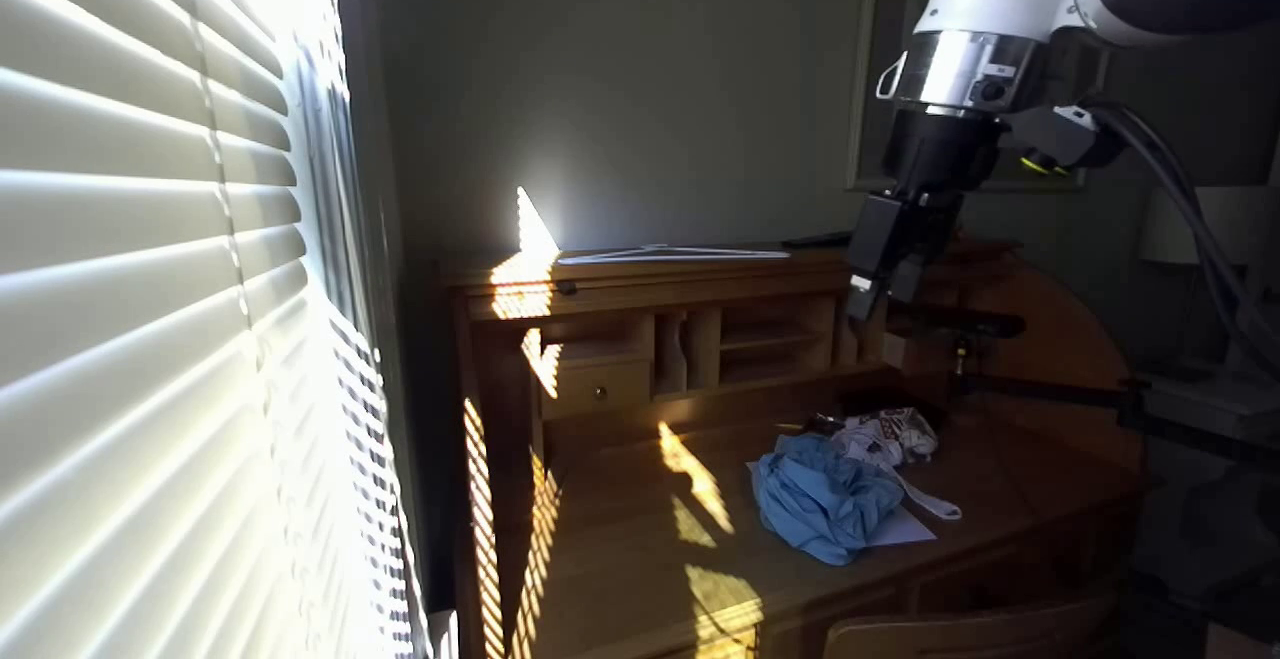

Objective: Pull the white cord on the right side of the window downwards

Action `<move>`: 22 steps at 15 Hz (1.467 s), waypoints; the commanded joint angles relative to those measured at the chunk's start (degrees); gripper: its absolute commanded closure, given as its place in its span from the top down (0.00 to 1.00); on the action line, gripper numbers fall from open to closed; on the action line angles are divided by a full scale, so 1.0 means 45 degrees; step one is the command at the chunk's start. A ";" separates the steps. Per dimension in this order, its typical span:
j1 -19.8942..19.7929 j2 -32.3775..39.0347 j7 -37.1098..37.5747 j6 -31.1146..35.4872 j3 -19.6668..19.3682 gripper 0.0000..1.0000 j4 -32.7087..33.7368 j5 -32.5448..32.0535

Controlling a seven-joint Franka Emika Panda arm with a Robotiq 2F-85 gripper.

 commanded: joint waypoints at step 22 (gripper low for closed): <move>0.3203 0.3869 -0.5971 0.4597 -0.0021 1.00 0.1806 -0.0005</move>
